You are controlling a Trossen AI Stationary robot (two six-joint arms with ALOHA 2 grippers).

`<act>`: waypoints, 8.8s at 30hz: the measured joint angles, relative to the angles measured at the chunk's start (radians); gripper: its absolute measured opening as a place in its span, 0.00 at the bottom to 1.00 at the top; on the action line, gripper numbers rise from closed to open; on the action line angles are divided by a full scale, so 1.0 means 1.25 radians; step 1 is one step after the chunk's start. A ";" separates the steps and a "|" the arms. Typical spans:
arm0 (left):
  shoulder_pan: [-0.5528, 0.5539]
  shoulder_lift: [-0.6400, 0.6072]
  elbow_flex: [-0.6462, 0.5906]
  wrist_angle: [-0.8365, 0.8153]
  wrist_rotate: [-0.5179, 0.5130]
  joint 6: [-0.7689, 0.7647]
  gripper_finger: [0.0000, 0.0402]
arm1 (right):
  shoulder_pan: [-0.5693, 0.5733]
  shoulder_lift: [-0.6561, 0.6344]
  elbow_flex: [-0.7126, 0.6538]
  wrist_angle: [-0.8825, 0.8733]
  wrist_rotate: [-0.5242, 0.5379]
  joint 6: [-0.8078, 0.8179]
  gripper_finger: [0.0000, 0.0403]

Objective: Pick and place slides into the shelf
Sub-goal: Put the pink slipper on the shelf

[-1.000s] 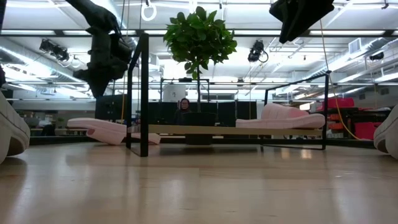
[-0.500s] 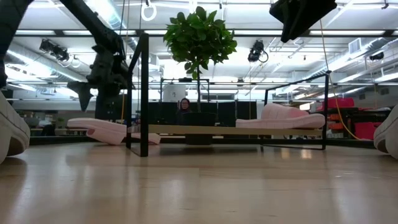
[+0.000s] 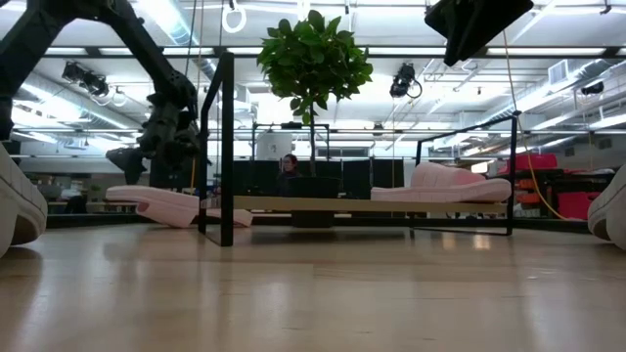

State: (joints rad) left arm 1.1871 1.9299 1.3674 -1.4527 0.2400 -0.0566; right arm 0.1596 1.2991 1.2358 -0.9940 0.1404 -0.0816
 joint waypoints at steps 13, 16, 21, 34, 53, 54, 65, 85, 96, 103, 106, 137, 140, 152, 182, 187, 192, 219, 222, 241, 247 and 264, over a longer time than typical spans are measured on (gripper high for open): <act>0.017 0.001 0.000 0.020 0.039 -0.008 0.65 | 0.000 0.000 0.000 0.000 0.000 0.003 0.28; 0.015 0.001 0.000 0.036 0.025 -0.026 0.66 | 0.000 0.000 0.000 0.000 0.000 0.009 0.28; -0.004 0.001 0.000 0.047 0.032 -0.044 0.66 | 0.000 0.000 0.000 0.000 0.000 0.009 0.28; -0.068 0.001 0.000 0.082 0.039 -0.049 0.66 | 0.000 0.000 0.000 0.000 0.000 0.009 0.28; -0.109 -0.005 -0.127 0.263 0.053 -0.039 0.60 | 0.000 0.000 0.000 0.001 0.000 0.009 0.28; -0.118 -0.007 -0.125 0.261 0.047 -0.031 0.59 | 0.000 0.000 0.000 0.001 0.000 0.009 0.28; -0.127 -0.004 -0.128 0.257 0.020 -0.006 0.21 | 0.000 0.000 0.000 0.013 0.000 0.007 0.28; -0.129 -0.089 0.092 0.040 0.009 0.014 0.03 | 0.000 0.000 0.000 0.013 0.001 0.006 0.28; -0.129 -0.206 0.338 -0.030 -0.038 -0.017 0.02 | 0.000 0.000 0.000 0.012 0.001 0.006 0.28; -0.128 -0.275 0.435 -0.046 -0.107 -0.029 0.00 | 0.000 0.000 0.000 0.012 0.001 0.008 0.28; -0.128 -0.302 0.466 -0.045 -0.109 -0.029 0.00 | 0.000 0.000 0.000 0.012 0.001 0.009 0.28; -0.170 -0.430 0.550 -0.070 -0.029 -0.034 0.06 | 0.000 0.000 0.000 0.019 0.076 0.024 0.28; -0.189 -0.415 0.549 -0.095 -0.043 -0.026 0.09 | 0.000 0.000 0.000 0.019 0.075 0.030 0.28; -0.275 -0.407 0.114 -0.080 -0.162 0.038 0.37 | 0.000 0.000 0.000 0.018 0.075 0.037 0.28; -0.181 -0.264 -0.123 0.189 -0.058 0.094 0.69 | 0.000 0.000 0.000 0.018 0.075 0.029 0.28; -0.208 -0.252 -0.123 0.277 -0.080 0.172 0.70 | 0.000 0.000 0.000 0.018 0.068 0.028 0.28; -0.217 -0.251 -0.123 0.372 -0.066 0.205 0.70 | 0.000 0.000 0.000 0.018 0.067 0.021 0.28; -0.294 -0.250 -0.123 0.220 -0.189 0.320 0.70 | 0.000 0.000 0.000 0.018 0.055 0.021 0.28; -0.308 -0.250 -0.123 0.182 -0.190 0.288 0.70 | 0.000 0.000 0.000 0.018 0.054 0.021 0.28; -0.413 -0.251 -0.123 0.167 -0.190 0.281 0.57 | 0.000 0.000 0.000 0.018 0.054 0.027 0.28; -0.354 -0.251 -0.123 0.262 -0.153 0.288 0.53 | 0.000 0.000 0.000 0.018 0.054 0.028 0.28; -0.139 -0.251 -0.123 0.290 -0.134 -0.008 0.72 | 0.000 0.000 0.000 0.018 0.054 0.022 0.28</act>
State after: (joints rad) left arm 1.0131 1.6164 1.2137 -1.0897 0.0724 -0.0663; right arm 0.1593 1.2991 1.2354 -0.9710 0.2085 -0.0536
